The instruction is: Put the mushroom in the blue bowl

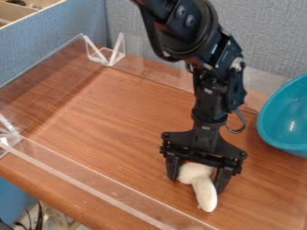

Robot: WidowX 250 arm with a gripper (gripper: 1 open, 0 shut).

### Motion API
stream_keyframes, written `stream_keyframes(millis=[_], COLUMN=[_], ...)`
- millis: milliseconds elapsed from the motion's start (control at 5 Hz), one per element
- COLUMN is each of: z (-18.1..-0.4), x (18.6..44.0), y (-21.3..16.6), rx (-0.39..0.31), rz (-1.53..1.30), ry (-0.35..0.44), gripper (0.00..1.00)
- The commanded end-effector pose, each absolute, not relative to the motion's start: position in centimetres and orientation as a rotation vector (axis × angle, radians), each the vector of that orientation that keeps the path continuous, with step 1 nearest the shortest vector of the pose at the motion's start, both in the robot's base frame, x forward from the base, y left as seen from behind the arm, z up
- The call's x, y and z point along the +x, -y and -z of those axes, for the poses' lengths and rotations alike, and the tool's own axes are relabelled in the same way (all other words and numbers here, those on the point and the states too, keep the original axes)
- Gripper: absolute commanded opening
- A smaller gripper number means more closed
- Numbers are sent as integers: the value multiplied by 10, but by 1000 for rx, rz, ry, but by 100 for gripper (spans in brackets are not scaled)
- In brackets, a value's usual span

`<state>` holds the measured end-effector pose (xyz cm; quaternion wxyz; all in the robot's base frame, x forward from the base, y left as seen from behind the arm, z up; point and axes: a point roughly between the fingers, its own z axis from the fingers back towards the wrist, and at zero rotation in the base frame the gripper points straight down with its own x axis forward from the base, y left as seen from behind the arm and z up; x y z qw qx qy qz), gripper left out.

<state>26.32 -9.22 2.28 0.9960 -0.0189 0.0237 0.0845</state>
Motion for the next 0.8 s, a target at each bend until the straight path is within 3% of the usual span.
stream_keyframes(millis=[0,600], z=[-21,-23], x=[265,267], y=[106,108], rx=[-52,-54], rz=[-139,-150], ry=[-28,-27], gripper=[100,100])
